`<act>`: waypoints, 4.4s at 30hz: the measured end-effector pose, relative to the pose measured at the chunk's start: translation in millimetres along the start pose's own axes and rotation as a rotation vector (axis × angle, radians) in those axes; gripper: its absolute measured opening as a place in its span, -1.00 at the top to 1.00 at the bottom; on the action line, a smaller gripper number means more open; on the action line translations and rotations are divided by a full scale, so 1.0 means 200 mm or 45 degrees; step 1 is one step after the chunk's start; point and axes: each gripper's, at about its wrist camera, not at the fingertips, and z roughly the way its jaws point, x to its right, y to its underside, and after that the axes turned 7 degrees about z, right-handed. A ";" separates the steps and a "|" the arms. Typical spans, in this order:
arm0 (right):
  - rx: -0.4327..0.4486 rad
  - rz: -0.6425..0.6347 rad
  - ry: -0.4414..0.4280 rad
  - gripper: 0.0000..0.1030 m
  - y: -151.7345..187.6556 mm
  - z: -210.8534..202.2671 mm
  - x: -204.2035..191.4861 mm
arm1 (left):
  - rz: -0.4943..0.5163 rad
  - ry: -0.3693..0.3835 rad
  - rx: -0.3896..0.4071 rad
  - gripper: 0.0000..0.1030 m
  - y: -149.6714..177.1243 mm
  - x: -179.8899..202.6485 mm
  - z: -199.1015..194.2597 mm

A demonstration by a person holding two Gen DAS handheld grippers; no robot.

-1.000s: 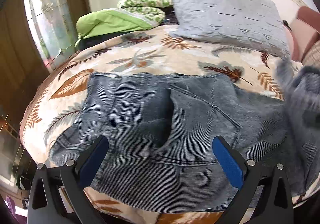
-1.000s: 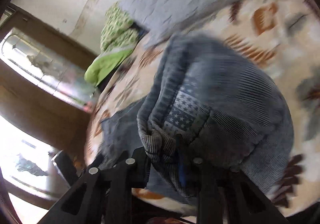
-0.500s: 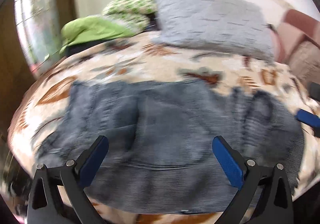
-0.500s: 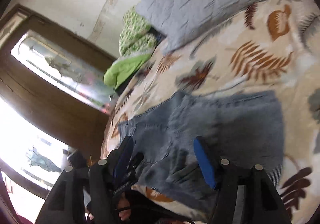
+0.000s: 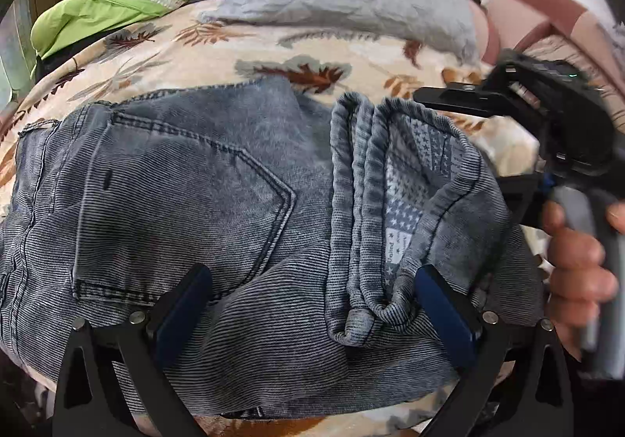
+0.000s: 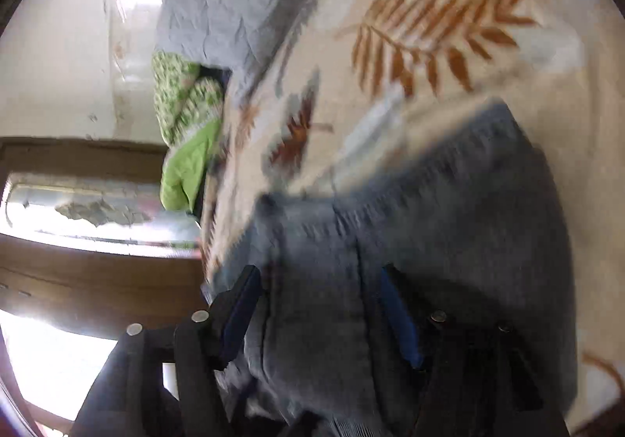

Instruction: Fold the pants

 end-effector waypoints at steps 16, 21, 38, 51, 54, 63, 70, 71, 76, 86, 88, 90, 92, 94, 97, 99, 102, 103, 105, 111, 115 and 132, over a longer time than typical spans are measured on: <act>0.216 -0.701 0.638 0.31 0.26 -0.28 -0.29 | 0.191 0.147 0.074 0.13 0.06 0.10 -0.12; -0.004 -0.723 0.703 0.30 0.28 -0.02 -0.21 | 0.191 0.208 0.083 0.42 0.08 0.07 -0.15; 0.015 -0.527 0.381 0.26 0.11 -0.27 -0.02 | 0.368 0.173 0.199 -0.28 0.07 0.20 -0.25; -0.155 -0.324 0.148 0.27 -0.05 -0.25 0.12 | 0.542 0.225 -0.089 0.54 -0.05 0.28 0.03; -0.174 -0.318 0.134 0.27 -0.06 -0.25 0.13 | 0.428 0.308 -0.134 0.48 -0.05 0.23 0.03; -0.209 -0.310 0.134 0.27 -0.09 -0.22 0.12 | 0.397 0.279 -0.221 0.43 -0.09 0.26 0.06; -0.216 -0.317 0.128 0.27 -0.09 -0.21 0.12 | 0.353 0.386 -0.209 0.83 -0.03 0.27 -0.03; -0.213 -0.319 0.129 0.27 -0.09 -0.21 0.12 | 0.360 0.415 -0.215 0.83 0.01 0.29 -0.07; -0.198 -0.308 0.137 0.27 -0.08 -0.21 0.12 | 0.422 0.330 -0.189 0.81 0.14 0.31 -0.19; -0.088 -0.517 0.126 0.25 0.03 -0.26 -0.05 | 0.394 0.057 -0.088 0.68 0.04 0.25 -0.27; -0.063 -0.600 0.087 0.25 0.07 -0.27 -0.11 | 0.354 0.056 -0.129 0.67 0.05 0.22 -0.24; -0.085 -0.637 0.073 0.25 0.10 -0.24 -0.14 | 0.295 0.048 -0.222 0.67 0.07 0.20 -0.15; -0.142 -0.635 0.148 0.25 0.12 -0.14 -0.12 | 0.232 0.044 -0.223 0.66 0.09 0.18 -0.12; -0.163 -0.619 0.242 0.27 0.13 -0.05 -0.08 | 0.228 0.040 -0.204 0.65 0.08 0.18 -0.13; -0.128 -0.669 0.243 0.27 0.15 -0.06 -0.10 | 0.250 0.041 -0.186 0.55 0.09 0.16 -0.18; -0.115 -0.649 0.226 0.28 0.15 -0.08 -0.10 | 0.242 0.044 -0.148 0.48 0.09 0.13 -0.23; -0.082 -0.669 0.182 0.27 0.16 -0.13 -0.13 | 0.211 -0.057 -0.079 0.22 0.07 0.08 -0.30; -0.071 -0.689 0.142 0.25 0.17 -0.15 -0.15 | 0.188 -0.084 -0.052 0.11 0.07 0.05 -0.33; -0.057 -0.741 0.070 0.25 0.21 -0.20 -0.19 | 0.113 -0.115 -0.009 -0.14 0.05 0.00 -0.38; -0.142 -0.893 0.122 0.25 0.35 -0.12 -0.25 | 0.042 -0.259 -0.103 -0.39 0.02 -0.08 -0.31; -0.181 -0.960 0.282 0.26 0.41 -0.02 -0.22 | 0.045 -0.283 -0.139 -0.39 -0.02 -0.13 -0.27; -0.120 -0.823 0.095 0.25 0.30 -0.12 -0.23 | -0.796 -0.347 -0.145 -0.68 0.28 -1.32 -0.69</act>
